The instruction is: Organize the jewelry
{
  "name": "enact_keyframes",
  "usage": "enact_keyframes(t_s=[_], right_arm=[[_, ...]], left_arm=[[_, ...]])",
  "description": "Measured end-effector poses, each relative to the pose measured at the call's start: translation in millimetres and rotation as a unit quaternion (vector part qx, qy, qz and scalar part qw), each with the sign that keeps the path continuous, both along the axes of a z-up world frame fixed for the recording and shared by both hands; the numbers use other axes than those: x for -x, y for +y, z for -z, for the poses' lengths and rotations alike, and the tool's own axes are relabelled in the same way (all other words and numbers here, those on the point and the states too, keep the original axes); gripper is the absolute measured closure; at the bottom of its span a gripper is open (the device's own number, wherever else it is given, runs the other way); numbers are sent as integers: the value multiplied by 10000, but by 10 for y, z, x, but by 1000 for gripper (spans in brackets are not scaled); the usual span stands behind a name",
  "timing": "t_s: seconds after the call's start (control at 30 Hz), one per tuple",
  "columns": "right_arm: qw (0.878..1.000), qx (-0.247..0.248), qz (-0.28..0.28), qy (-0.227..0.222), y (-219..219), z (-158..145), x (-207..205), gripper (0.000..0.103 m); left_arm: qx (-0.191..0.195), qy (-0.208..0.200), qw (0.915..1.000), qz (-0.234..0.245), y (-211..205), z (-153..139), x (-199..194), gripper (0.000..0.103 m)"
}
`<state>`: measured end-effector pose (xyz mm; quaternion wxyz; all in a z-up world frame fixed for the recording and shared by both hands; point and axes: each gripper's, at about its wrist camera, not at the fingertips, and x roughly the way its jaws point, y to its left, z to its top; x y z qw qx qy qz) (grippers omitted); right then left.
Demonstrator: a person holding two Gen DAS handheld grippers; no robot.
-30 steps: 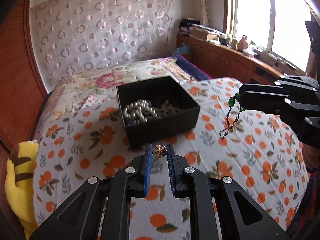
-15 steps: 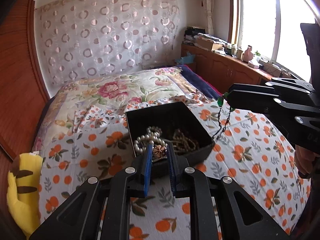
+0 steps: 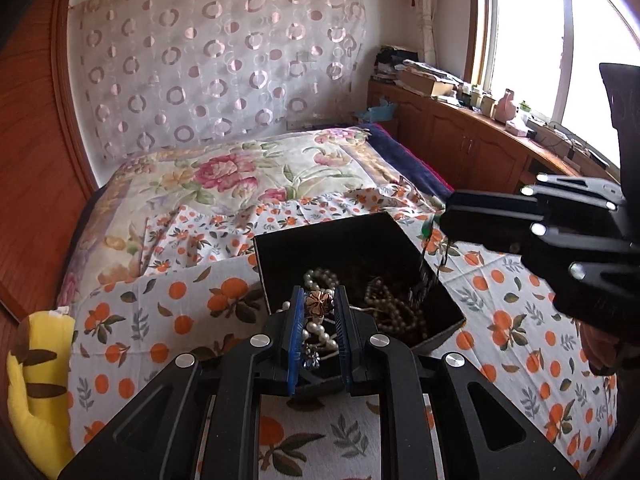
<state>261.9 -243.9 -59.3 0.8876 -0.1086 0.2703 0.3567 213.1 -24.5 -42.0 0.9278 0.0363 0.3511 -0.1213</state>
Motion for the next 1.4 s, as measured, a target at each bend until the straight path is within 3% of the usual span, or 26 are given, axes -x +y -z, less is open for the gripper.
enact_keyframes(t_s=[0.23,0.3,0.37,0.5,0.6,0.7,0.83,1.03,1.4], right_arm=[[9998,-36,177,31,-63,38,3,88],[9996,-59,265,34,-110,48,32,82],[9994,-89,335,44,-139,71,76,75],[9988,-111,477,96,-200,125,193,74],[9980,-149,597,112,-268,142,291,72],[9972,-180,708,136,-323,154,428,55],[9951,-258,954,41,-415,111,662,29],[9898,-479,1323,-199,-556,28,1009,3],[9768,-843,1906,-494,-815,-91,1518,2]], left_arm=[[3,-26,10000,-48,-11,-5,-23,89],[16,-23,10000,-66,-18,-5,-1,87],[21,-43,10000,-80,-25,-13,42,81],[-6,-101,9999,-110,-29,-28,192,69],[-35,-132,9998,-159,-35,-40,339,54],[-143,-212,9994,-225,-44,-64,517,46],[-133,-335,9988,-338,-6,-113,755,26],[-37,-520,9967,-623,58,-225,1123,9],[-82,-845,9897,-1156,226,-348,1588,8]])
